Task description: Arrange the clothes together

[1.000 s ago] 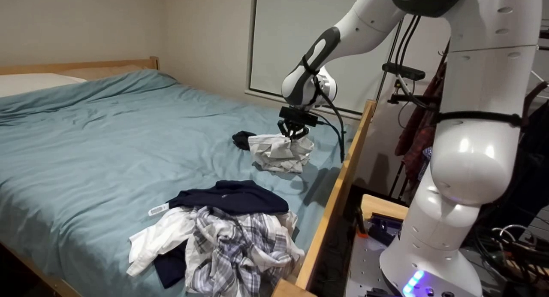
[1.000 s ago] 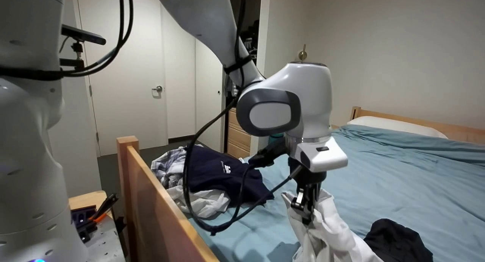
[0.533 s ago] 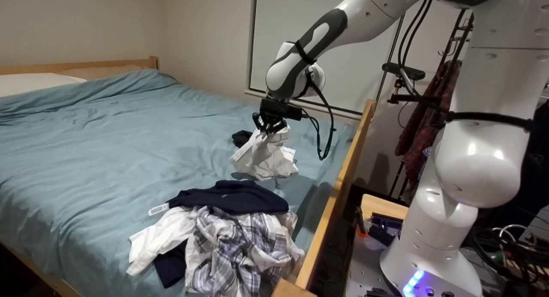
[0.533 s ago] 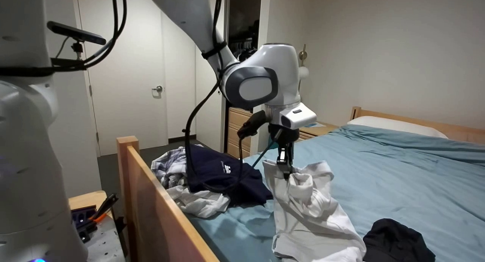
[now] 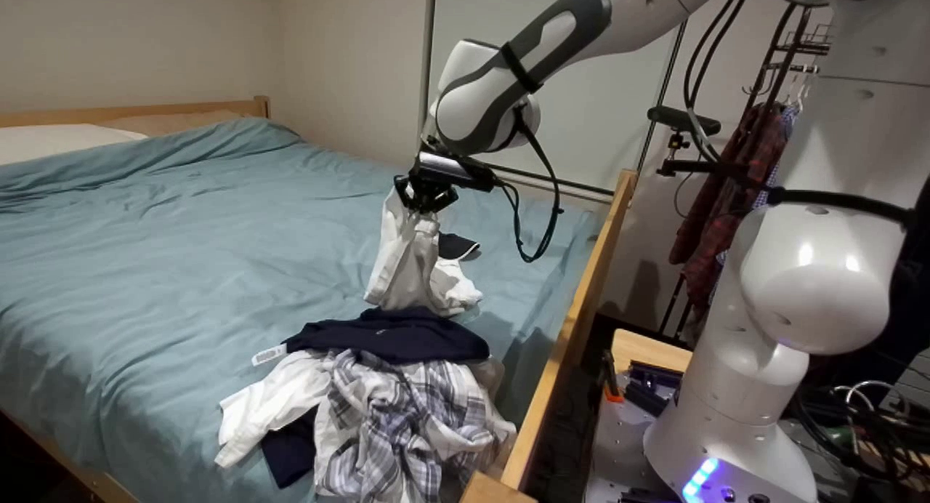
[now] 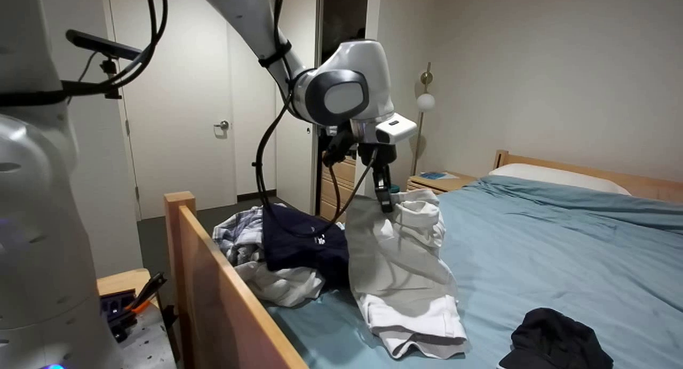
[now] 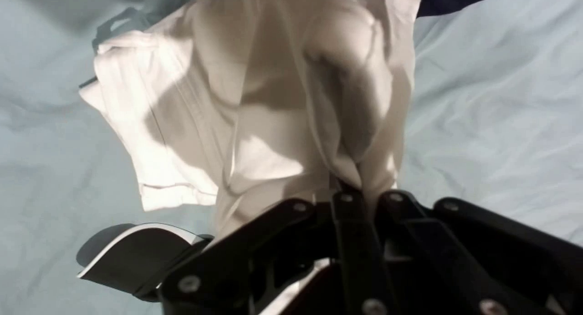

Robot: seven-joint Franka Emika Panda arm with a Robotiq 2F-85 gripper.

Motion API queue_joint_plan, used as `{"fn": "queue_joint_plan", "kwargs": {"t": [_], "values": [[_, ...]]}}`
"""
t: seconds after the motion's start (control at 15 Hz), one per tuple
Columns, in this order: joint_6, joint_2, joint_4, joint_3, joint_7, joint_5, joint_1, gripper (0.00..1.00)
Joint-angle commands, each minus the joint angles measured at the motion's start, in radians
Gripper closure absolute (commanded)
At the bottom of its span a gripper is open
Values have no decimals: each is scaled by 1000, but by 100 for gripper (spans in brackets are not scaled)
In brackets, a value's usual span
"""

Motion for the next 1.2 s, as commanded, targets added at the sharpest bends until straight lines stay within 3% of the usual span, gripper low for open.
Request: {"fn": "queue_joint_plan", "kwargs": {"t": [0.0,0.2,0.6,0.87,1.13], "values": [[-53,-35,55,24,61,-33,-17,95],[-139,-8,122,0,109,-62,-50,95],[-178,110,215,-107,271,-134,-150,95],[-178,219,324,-134,357,-172,-121,95],[-185,280,389,-118,353,-130,-74,95]]}}
